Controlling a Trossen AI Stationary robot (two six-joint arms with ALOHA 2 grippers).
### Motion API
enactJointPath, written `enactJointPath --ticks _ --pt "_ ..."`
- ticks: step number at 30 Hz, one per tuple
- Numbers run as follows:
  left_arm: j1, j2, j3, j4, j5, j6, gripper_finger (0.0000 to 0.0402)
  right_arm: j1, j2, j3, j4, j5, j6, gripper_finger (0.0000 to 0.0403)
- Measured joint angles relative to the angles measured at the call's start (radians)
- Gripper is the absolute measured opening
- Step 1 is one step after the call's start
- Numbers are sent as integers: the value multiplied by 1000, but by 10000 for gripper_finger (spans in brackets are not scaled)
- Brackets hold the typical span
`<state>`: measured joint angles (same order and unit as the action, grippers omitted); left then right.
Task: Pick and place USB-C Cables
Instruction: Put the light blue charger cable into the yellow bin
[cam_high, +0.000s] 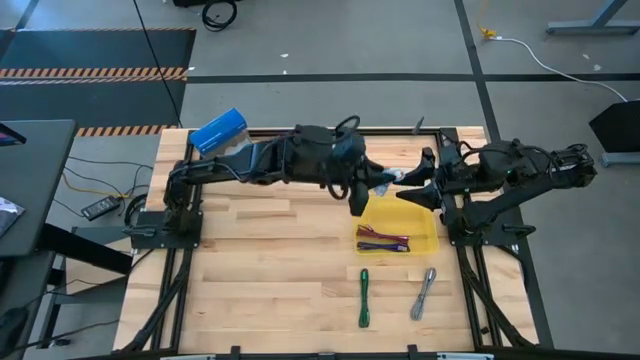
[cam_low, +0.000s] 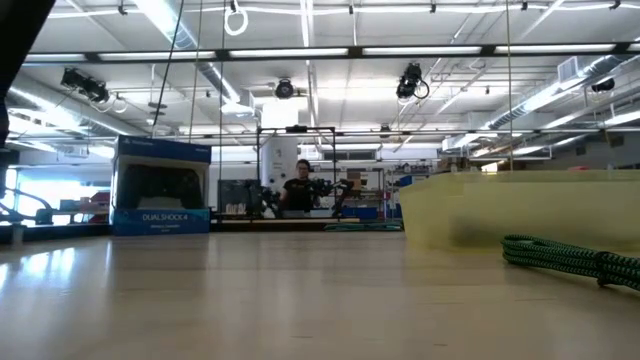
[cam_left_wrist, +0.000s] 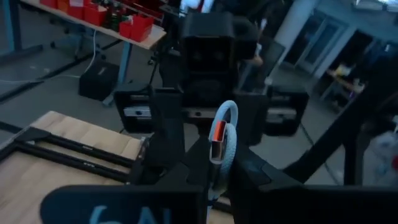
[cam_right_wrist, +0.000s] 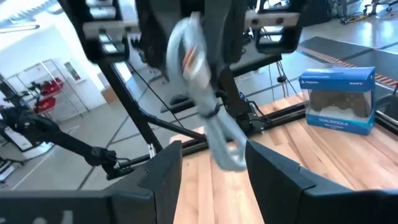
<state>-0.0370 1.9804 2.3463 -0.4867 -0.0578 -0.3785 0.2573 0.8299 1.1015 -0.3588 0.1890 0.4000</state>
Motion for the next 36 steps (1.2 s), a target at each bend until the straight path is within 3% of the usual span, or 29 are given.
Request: enactJointPath --ticks 8,19,24,28,33,36 --pt "17 17 -1 44 -33 -68 37 -8 -6 0 32 -7 -30 186" --pt "10 45 0 119 -51 -118 37 -83 2 0 -3 0 -36 239" --pt "12 43 0 155 -54 -134 37 -92 28 0 28 0 4 241" --pt "12 43 0 158 -55 -153 52 -92 44 0 25 0 14 194" --pt "12 43 0 110 -58 -182 94 -91 45 0 10 -38 7 32" --pt "13 42 0 54 -53 -188 125 -92 42 0 -18 -59 11 23"
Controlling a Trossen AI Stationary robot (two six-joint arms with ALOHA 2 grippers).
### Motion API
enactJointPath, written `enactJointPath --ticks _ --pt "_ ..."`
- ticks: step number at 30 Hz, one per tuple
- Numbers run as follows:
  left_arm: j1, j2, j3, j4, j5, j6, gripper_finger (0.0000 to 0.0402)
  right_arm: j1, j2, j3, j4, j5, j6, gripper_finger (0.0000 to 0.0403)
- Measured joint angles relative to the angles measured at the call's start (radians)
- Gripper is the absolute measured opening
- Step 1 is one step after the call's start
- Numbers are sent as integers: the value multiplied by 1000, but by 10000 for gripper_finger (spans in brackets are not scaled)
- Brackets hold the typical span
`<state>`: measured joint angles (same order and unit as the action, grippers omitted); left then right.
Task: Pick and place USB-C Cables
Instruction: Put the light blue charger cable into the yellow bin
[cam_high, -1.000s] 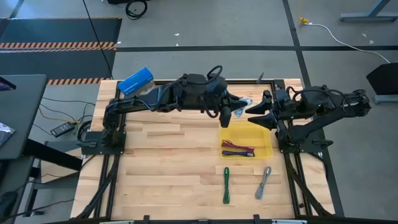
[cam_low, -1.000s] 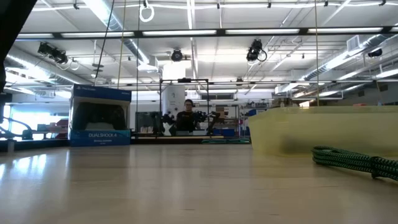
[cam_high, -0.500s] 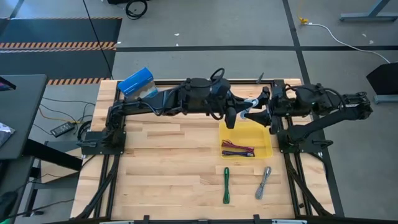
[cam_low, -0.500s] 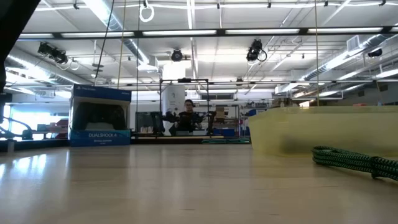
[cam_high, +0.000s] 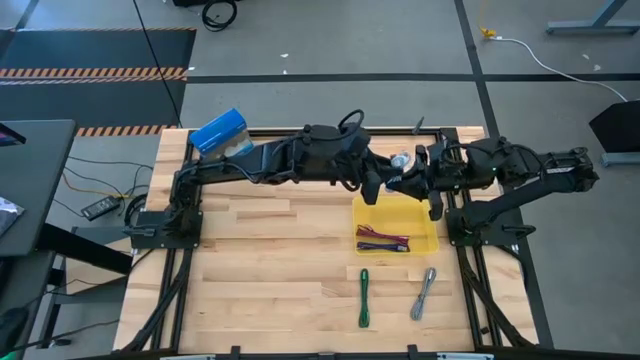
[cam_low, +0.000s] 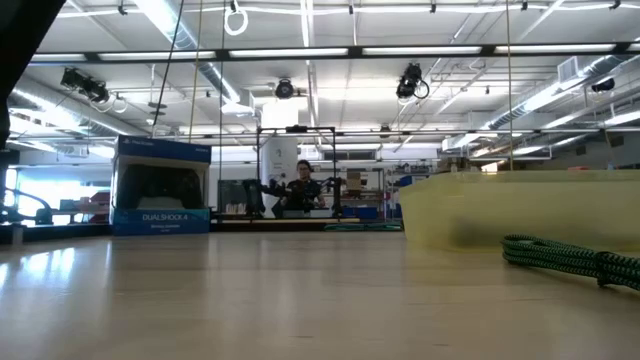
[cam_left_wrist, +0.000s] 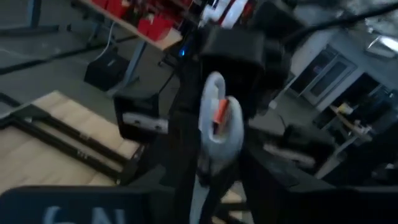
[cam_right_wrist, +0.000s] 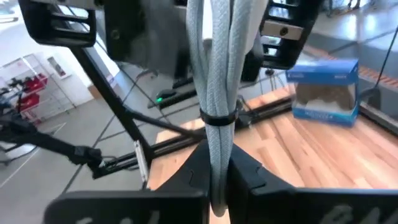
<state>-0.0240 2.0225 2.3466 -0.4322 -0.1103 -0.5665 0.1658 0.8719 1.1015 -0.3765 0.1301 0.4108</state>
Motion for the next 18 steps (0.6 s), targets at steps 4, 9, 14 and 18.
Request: enactJointPath --ticks 4,9,14,18 --pt "2 -14 1 -42 38 -6 167 0 0 0 -117 -15 19 22" --pt "2 -33 7 -146 56 -7 200 -1 6 0 -374 -24 57 22" --pt "-18 -35 7 -198 56 -7 207 -8 37 0 -673 -94 67 22" --pt "-45 -34 7 -204 46 -23 202 -22 90 0 -822 -147 33 22"
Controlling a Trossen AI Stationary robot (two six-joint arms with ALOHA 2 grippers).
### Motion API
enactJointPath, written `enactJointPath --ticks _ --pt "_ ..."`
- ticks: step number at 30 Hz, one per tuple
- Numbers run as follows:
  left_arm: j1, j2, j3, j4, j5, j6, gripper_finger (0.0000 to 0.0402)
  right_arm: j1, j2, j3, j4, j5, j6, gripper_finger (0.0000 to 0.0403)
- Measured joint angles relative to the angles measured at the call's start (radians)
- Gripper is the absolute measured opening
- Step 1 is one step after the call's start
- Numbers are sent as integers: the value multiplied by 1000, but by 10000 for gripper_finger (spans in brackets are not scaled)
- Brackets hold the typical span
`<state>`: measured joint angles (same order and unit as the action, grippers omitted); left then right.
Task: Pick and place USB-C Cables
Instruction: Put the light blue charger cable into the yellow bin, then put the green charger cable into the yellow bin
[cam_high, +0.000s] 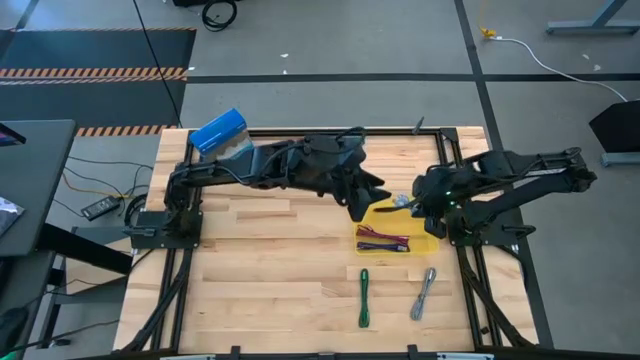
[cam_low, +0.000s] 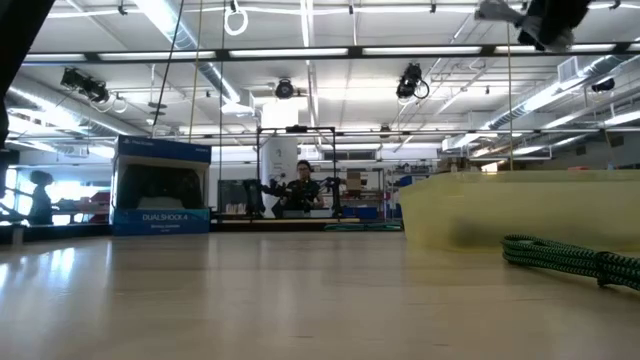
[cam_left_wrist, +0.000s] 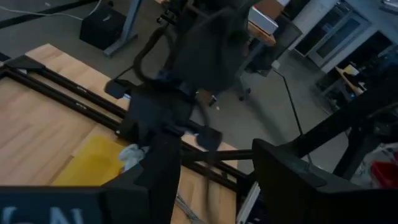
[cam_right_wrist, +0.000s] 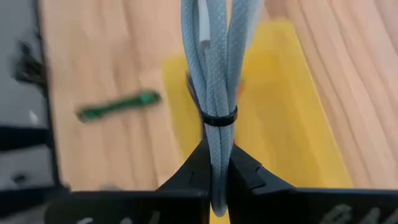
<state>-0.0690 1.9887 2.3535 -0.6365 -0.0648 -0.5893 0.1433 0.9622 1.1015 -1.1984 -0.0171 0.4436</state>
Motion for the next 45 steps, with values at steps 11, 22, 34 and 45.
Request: enactJointPath --ticks 11,22,34,45 --pt "-70 5 -22 -80 -191 -223 199 -46 222 0 -34 -157 -164 21" --pt "-166 5 -22 -282 -329 -424 199 -102 408 0 -15 -161 -212 90" --pt "-200 52 -21 -544 -432 -686 199 -109 353 0 -66 -149 -159 221" --pt "-205 233 -22 -383 -217 -761 199 -107 43 10 -149 -290 14 225"
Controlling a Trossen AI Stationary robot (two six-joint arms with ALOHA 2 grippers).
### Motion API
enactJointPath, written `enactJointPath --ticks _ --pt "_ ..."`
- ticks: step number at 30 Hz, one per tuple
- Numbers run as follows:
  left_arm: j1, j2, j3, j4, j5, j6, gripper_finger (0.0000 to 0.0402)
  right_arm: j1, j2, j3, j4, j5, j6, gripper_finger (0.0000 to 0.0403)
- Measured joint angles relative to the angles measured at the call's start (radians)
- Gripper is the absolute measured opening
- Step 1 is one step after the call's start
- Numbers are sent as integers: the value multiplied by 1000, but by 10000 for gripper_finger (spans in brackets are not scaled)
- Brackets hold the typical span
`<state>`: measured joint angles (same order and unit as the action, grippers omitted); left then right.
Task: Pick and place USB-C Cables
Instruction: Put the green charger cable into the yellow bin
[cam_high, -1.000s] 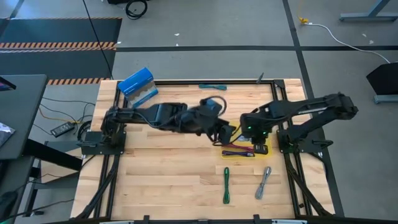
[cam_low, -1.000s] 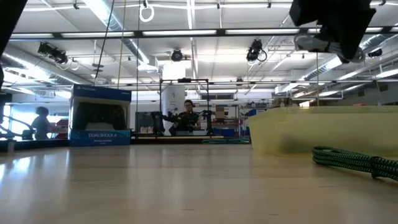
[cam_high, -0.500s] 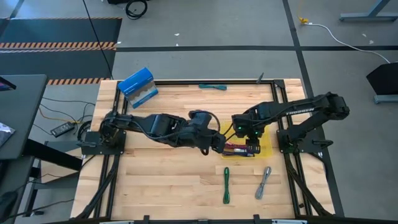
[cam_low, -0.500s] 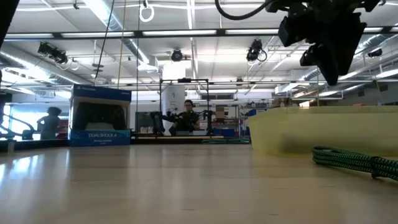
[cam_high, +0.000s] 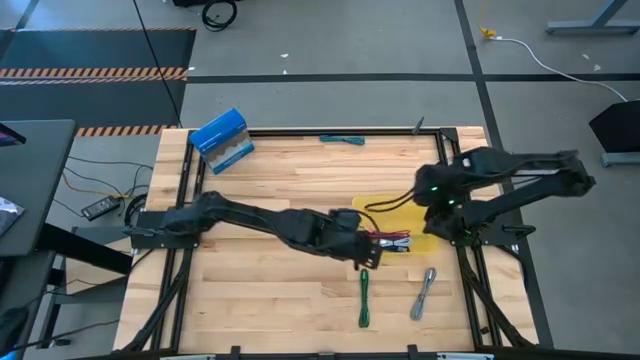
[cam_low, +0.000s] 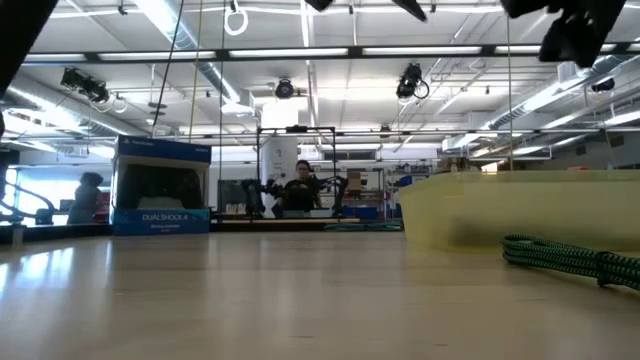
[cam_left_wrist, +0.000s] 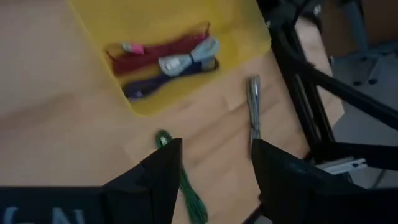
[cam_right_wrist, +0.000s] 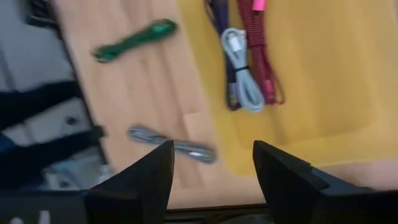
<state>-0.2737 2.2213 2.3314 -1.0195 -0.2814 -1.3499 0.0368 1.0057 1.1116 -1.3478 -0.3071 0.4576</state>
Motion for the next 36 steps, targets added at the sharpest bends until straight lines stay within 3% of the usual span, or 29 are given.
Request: enactJointPath --ticks 10,19,36 --pt "-21 152 2 58 89 -194 199 0 -213 0 42 -94 155 225" --pt "-34 278 0 77 227 -306 199 0 -293 0 69 -107 172 223" --pt "-24 336 1 124 207 -315 199 0 -306 0 75 -107 171 223"
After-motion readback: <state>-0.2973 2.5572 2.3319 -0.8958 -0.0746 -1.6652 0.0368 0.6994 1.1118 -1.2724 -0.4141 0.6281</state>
